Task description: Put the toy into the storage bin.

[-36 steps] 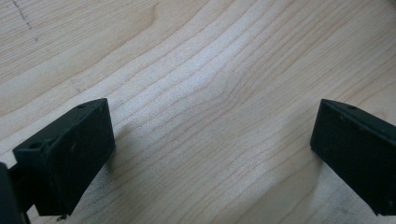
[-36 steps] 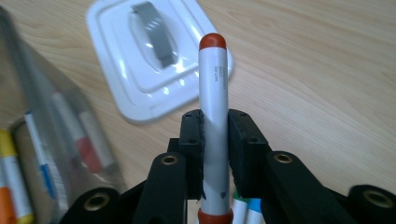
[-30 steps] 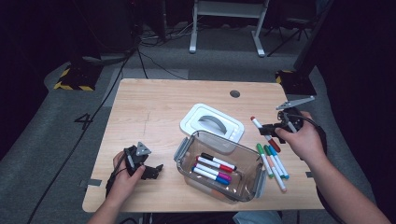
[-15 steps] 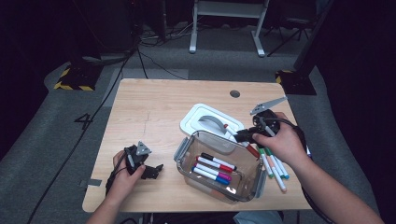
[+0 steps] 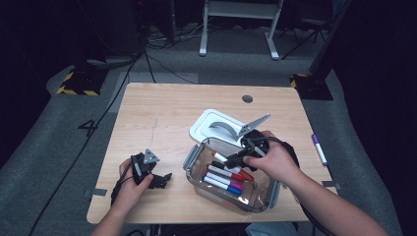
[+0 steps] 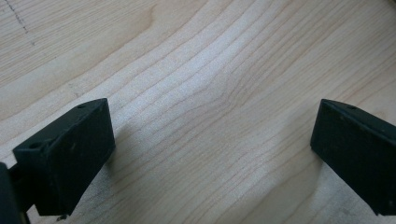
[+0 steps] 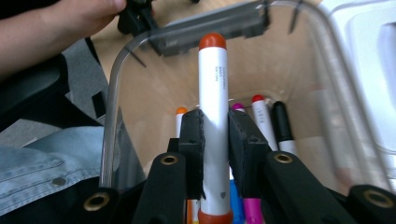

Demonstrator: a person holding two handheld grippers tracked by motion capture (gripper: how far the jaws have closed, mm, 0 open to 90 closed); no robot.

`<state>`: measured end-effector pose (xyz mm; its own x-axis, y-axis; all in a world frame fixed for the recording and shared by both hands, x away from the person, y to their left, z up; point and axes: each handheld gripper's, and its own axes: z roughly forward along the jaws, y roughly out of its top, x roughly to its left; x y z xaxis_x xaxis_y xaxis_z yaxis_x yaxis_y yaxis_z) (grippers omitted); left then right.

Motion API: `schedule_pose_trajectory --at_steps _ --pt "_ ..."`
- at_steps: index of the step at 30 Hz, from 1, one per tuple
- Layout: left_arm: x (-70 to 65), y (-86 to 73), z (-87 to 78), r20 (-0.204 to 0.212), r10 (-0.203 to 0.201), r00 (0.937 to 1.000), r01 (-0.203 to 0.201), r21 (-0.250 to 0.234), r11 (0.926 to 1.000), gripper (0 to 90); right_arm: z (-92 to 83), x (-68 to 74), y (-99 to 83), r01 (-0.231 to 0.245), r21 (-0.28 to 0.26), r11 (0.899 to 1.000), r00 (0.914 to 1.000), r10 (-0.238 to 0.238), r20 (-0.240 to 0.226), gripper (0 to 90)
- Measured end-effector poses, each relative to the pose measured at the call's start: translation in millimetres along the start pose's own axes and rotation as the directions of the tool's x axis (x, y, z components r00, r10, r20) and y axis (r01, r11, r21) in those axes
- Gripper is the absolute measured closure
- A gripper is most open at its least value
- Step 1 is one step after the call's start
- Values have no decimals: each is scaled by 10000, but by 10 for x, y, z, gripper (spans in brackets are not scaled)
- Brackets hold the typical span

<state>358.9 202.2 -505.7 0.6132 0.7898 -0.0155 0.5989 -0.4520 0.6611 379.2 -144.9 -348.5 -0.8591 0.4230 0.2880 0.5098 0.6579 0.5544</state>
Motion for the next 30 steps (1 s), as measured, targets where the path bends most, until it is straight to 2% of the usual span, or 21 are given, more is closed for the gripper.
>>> schedule_pose_trajectory --at_steps 6,14,23,30 --pt "0 0 -1 -5 2 10000 -2 3 10000 2 267 33 -35 14 698 9976 9987 21 -501 770" --pt "0 0 0 -11 12 10000 -12 -10 10000 2 610 53 -130 -72 1740 9847 9953 238 -934 769" --pt "0 0 0 -2 1 10000 -1 -3 10000 2 831 8 -207 -362 2484 9680 9863 746 -1469 769" --pt "0 0 -1 -8 2 10000 -2 2 10000 2 939 -1 -236 -445 2764 9600 9824 923 -1625 768"
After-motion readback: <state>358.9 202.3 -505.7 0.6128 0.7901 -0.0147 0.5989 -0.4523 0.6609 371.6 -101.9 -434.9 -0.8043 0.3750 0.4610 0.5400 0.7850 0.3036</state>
